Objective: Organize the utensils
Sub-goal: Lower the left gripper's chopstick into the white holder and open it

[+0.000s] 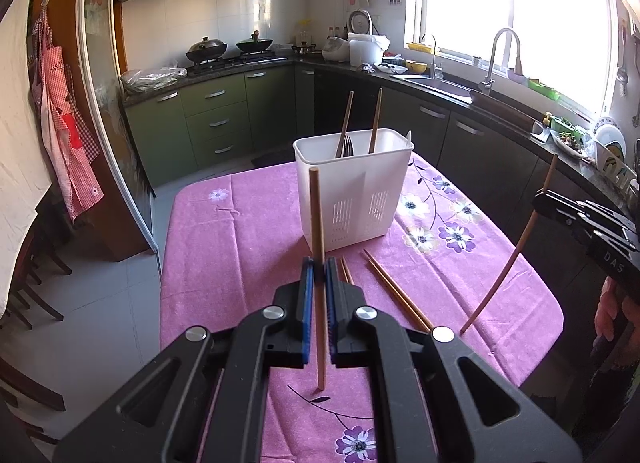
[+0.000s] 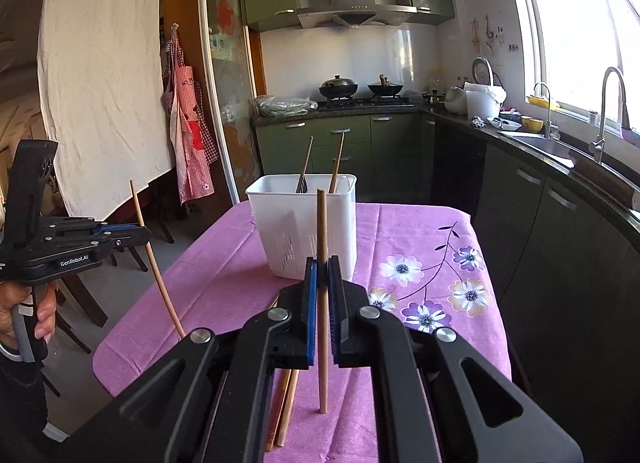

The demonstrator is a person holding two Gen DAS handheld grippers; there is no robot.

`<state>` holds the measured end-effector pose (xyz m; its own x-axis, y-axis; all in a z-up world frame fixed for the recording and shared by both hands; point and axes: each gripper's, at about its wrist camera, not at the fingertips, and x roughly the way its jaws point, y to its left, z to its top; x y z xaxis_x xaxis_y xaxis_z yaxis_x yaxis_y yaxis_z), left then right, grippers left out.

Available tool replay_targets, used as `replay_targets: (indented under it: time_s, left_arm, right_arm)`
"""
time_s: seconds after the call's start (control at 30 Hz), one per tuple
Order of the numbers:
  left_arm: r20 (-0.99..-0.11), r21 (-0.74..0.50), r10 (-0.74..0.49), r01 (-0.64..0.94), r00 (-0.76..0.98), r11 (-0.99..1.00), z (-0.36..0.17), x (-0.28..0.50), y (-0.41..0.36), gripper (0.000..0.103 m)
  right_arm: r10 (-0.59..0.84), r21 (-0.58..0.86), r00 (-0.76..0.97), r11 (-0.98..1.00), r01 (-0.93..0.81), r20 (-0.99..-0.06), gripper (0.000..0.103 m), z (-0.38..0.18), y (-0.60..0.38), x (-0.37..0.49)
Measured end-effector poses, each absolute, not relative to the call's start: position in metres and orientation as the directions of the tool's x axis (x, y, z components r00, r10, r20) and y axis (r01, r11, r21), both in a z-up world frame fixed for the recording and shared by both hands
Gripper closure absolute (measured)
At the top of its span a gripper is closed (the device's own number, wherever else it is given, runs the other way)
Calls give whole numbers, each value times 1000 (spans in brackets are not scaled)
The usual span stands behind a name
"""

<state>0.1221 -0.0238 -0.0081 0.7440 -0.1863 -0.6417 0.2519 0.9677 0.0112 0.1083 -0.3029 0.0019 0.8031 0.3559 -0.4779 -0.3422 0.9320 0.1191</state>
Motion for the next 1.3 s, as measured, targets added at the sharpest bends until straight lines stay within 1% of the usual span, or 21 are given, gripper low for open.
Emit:
replay_targets:
  time_s: [0.17,0.3,0.43,0.6,0.7,0.8,0.97,1.17,1.3]
  left_arm:
    - [-639,8,-196,261,744,965,-2,127,-26,97]
    - [-625,5,-224,290,748,957,18,139,-34,97]
    - [-596,3,-253,317,762,948,51,160,-44,97]
    - [-536,-22,-314,359,784,933,106,186,-58,97]
    - [-501,-13,-300,340,811,940,131,205,-67,97]
    - [-472,7,-267,306,840,952,145,223,-75,97]
    - [-466,25,-220,261,857,965,142,255,-86,97]
    - [-559,12,-197,245,805,969,104,287,-88,97]
    - [-609,10,-193,250,769,968,81,293,-83,97]
  right_arm:
    - [359,128,801,931,-341,-479,97,0,-308,111]
    - [359,133,800,932,-338,-481,97,1,-310,111]
    - [362,136,798,930,-340,-481,97,1,-312,109]
    - [361,140,797,931,-336,-484,97,1,-315,110]
    - [363,148,797,931,-334,-483,97,1,-318,109]
    - [368,156,796,929,-336,-481,97,1,-320,110]
    - [371,163,794,928,-336,-481,97,0,-325,112]
    - [369,166,794,929,-331,-484,97,-1,-327,113]
    - [367,162,792,930,-331,-487,97,0,-324,116]
